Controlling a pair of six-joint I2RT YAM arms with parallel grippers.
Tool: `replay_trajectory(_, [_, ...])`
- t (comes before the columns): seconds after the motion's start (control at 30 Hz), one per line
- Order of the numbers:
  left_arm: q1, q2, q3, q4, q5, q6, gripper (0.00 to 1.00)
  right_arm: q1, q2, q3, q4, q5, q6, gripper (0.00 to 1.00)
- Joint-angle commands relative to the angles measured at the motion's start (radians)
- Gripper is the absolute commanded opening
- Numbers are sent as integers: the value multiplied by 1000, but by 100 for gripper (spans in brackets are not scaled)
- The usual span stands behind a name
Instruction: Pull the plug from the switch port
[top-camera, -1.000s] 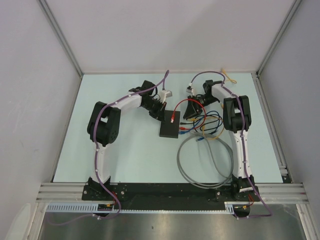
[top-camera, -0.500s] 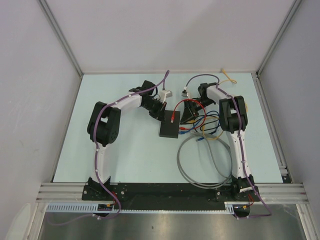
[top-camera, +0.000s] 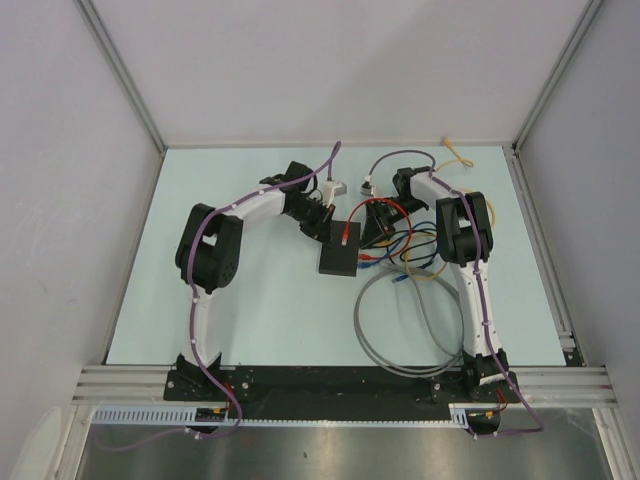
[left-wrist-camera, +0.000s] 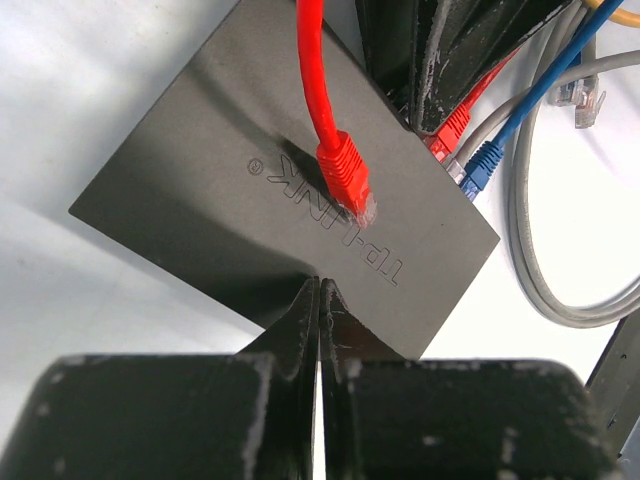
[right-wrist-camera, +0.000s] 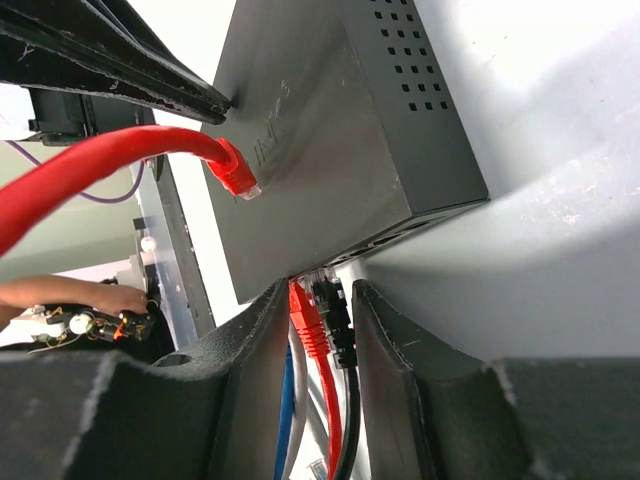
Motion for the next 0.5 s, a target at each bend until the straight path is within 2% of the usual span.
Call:
replay_trajectory(0.0, [-14, 33, -22, -30, -94, 52, 0, 13, 51, 12, 28, 89, -12, 36])
replay_trajectory(0.47, [-16, 41, -19, -27, -97, 52, 0, 17, 75, 24, 48, 115, 36, 29])
